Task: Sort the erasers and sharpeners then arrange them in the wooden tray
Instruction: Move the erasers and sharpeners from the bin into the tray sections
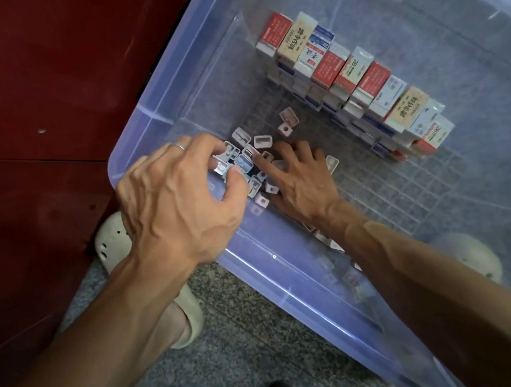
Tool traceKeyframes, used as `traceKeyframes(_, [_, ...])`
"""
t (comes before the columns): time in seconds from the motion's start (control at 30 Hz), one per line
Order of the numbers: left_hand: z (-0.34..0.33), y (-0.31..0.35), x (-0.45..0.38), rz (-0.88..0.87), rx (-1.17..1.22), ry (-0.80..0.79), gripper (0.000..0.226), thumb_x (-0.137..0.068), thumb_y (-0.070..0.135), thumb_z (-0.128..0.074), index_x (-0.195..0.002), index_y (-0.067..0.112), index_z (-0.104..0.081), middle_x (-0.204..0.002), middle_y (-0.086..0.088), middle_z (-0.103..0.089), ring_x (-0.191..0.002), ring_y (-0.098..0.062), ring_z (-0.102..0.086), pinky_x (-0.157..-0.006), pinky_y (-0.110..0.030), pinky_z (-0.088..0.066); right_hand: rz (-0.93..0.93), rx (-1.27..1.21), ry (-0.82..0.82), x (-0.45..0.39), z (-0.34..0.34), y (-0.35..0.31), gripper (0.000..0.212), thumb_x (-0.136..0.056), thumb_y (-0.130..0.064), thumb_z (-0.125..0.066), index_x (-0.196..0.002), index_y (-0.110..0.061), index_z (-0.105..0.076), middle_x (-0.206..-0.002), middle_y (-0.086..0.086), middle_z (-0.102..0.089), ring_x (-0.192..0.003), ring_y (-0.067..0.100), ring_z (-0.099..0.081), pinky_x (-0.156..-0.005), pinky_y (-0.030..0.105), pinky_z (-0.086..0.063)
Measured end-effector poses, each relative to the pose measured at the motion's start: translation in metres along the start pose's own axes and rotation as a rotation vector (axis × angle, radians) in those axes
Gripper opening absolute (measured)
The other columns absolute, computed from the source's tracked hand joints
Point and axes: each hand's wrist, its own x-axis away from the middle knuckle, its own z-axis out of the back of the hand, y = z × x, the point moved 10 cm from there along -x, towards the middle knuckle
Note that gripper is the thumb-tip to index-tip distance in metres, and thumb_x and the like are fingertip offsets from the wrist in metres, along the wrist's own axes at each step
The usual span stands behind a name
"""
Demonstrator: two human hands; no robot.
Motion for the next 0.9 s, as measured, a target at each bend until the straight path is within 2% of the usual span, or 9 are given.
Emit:
traceKeyframes(0.1, [-0.001, 0.001, 0.000, -0.005, 0.014, -0.007, 0.028, -0.080, 0.042, -0.054, -0.099, 0.025, -0.066, -0.086, 0.006, -0.068, -0.083, -0.025, -0.066, -0.075, -0.044, -0.051, 0.018, -0.042, -0.043, -0.009, -0.002, -0.002, 0.050, -0.076, -0.046, -0.062, -0.120, -0.022, -0.062, -0.107, 0.018, -0.060, -0.091, 0.037, -0.055, -0.065, 0.043, -0.050])
traceKeyframes(0.2, [0.000, 0.001, 0.000, -0.007, 0.011, -0.001, 0.029, -0.079, 0.042, -0.054, -0.098, 0.024, -0.066, -0.086, 0.005, -0.068, -0.082, -0.026, -0.066, -0.074, -0.045, -0.051, 0.030, -0.014, -0.078, -0.018, -0.005, 0.000, 0.047, -0.072, -0.043, -0.075, -0.110, -0.020, -0.061, -0.100, 0.016, -0.059, -0.090, 0.035, -0.056, -0.054, 0.036, -0.045])
traceKeyframes(0.27, [0.000, 0.000, 0.000, -0.008, 0.012, 0.005, 0.029, -0.079, 0.041, -0.054, -0.098, 0.023, -0.066, -0.085, 0.005, -0.068, -0.081, -0.026, -0.066, -0.073, -0.045, -0.051, 0.032, 0.039, -0.032, -0.017, -0.002, -0.001, 0.039, -0.073, -0.034, -0.073, -0.106, -0.018, -0.059, -0.106, 0.017, -0.059, -0.090, 0.034, -0.055, -0.054, 0.036, -0.043])
traceKeyframes(0.37, [0.000, 0.000, 0.000, -0.014, 0.013, 0.013, 0.029, -0.079, 0.041, -0.054, -0.097, 0.022, -0.066, -0.084, 0.004, -0.068, -0.080, -0.027, -0.066, -0.072, -0.045, -0.051, -0.010, 0.078, 0.032, -0.011, 0.001, -0.003, 0.028, -0.079, -0.026, -0.062, -0.103, -0.014, -0.054, -0.117, 0.018, -0.059, -0.089, 0.035, -0.053, -0.063, 0.042, -0.043])
traceKeyframes(0.47, [0.001, 0.001, 0.001, -0.023, 0.016, 0.019, 0.027, -0.080, 0.040, -0.054, -0.096, 0.022, -0.067, -0.083, 0.004, -0.068, -0.079, -0.025, -0.066, -0.072, -0.044, -0.051, 0.004, 0.046, 0.012, -0.018, 0.005, -0.007, 0.024, -0.078, -0.018, -0.071, -0.097, -0.010, -0.059, -0.101, 0.015, -0.061, -0.083, 0.036, -0.056, -0.057, 0.040, -0.042])
traceKeyframes(0.53, [0.001, 0.001, 0.000, -0.024, 0.007, 0.011, 0.026, -0.081, 0.040, -0.054, -0.096, 0.023, -0.066, -0.083, 0.004, -0.068, -0.079, -0.024, -0.066, -0.072, -0.043, -0.050, 0.032, 0.000, 0.010, -0.024, 0.010, -0.006, 0.030, -0.077, -0.015, -0.076, -0.098, -0.008, -0.056, -0.095, 0.014, -0.059, -0.081, 0.038, -0.058, -0.047, 0.033, -0.034])
traceKeyframes(0.63, [0.000, 0.001, 0.001, -0.026, 0.005, 0.005, 0.027, -0.081, 0.041, -0.053, -0.096, 0.022, -0.067, -0.084, 0.002, -0.068, -0.079, -0.025, -0.066, -0.072, -0.044, -0.050, 0.039, -0.067, 0.008, -0.029, 0.014, -0.002, 0.043, -0.076, -0.009, -0.076, -0.103, -0.009, -0.042, -0.096, 0.019, -0.058, -0.079, 0.042, -0.060, -0.044, 0.026, -0.026])
traceKeyframes(0.8, [0.001, 0.001, 0.001, -0.035, 0.013, 0.015, 0.027, -0.080, 0.041, -0.052, -0.093, 0.021, -0.067, -0.084, 0.002, -0.068, -0.079, -0.026, -0.065, -0.072, -0.044, -0.050, -0.010, -0.097, -0.072, -0.032, 0.008, -0.004, 0.038, -0.073, -0.002, -0.076, -0.104, -0.006, -0.055, -0.100, 0.022, -0.059, -0.076, 0.044, -0.061, -0.043, 0.028, -0.030])
traceKeyframes(0.9, [0.001, 0.001, 0.001, -0.038, 0.016, 0.022, 0.026, -0.080, 0.039, -0.053, -0.092, 0.022, -0.067, -0.083, 0.002, -0.068, -0.078, -0.026, -0.065, -0.072, -0.044, -0.049, -0.055, -0.141, -0.122, -0.035, 0.010, 0.001, 0.031, -0.082, -0.005, -0.070, -0.110, -0.004, -0.056, -0.110, 0.025, -0.057, -0.074, 0.043, -0.060, -0.047, 0.034, -0.035])
